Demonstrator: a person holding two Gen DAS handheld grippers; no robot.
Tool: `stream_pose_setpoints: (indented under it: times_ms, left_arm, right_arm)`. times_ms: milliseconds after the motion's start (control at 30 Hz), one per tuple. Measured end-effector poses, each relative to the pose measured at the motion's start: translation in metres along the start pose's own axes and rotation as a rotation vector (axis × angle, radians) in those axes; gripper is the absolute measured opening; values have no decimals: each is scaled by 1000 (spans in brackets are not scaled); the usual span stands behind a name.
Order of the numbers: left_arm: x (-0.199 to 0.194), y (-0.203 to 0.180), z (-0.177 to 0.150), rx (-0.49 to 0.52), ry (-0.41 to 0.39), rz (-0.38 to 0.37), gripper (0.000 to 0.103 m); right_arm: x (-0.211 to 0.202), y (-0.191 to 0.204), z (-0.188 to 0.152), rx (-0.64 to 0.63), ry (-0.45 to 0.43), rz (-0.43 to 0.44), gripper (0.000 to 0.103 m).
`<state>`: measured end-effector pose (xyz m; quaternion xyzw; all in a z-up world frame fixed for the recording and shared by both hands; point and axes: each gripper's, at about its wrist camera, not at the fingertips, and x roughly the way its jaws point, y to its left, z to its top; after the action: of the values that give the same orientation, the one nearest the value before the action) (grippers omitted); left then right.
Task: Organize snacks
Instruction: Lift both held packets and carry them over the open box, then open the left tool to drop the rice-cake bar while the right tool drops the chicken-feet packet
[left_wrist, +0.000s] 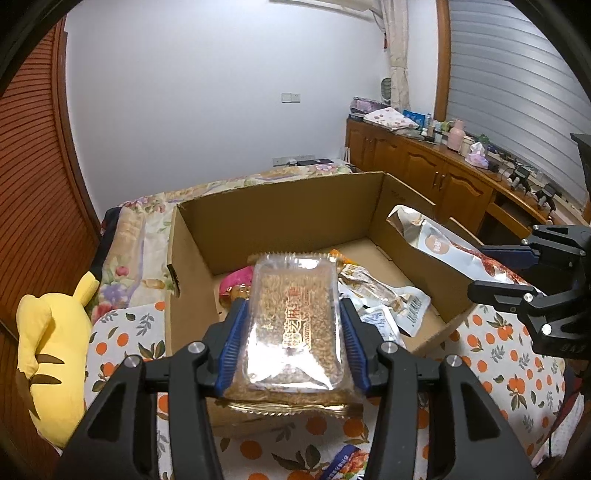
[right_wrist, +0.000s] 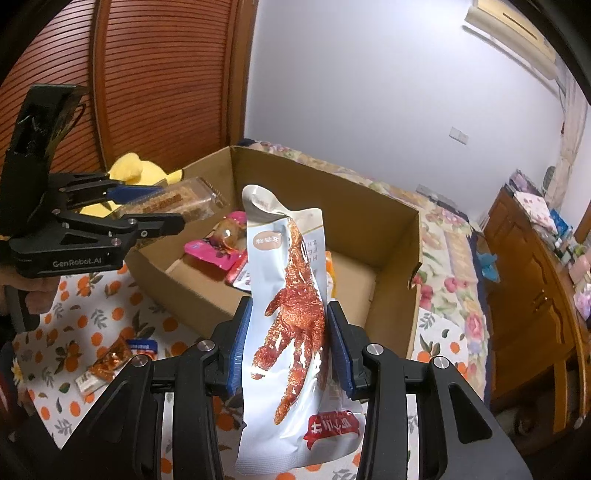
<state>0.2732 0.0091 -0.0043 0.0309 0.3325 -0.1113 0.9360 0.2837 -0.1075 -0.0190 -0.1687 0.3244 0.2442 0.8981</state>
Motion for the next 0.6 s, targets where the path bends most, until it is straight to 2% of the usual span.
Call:
stream_pose_setpoints:
  times_ms: [133,600]
  left_arm:
    - [1,7,2,-27,-5,7,50]
    - [-25,22,-3,-33,-38,10,66]
  right_arm:
    - [11,-3,4,8,13,2,40]
    - [51,-7,33,25,46,-8,40]
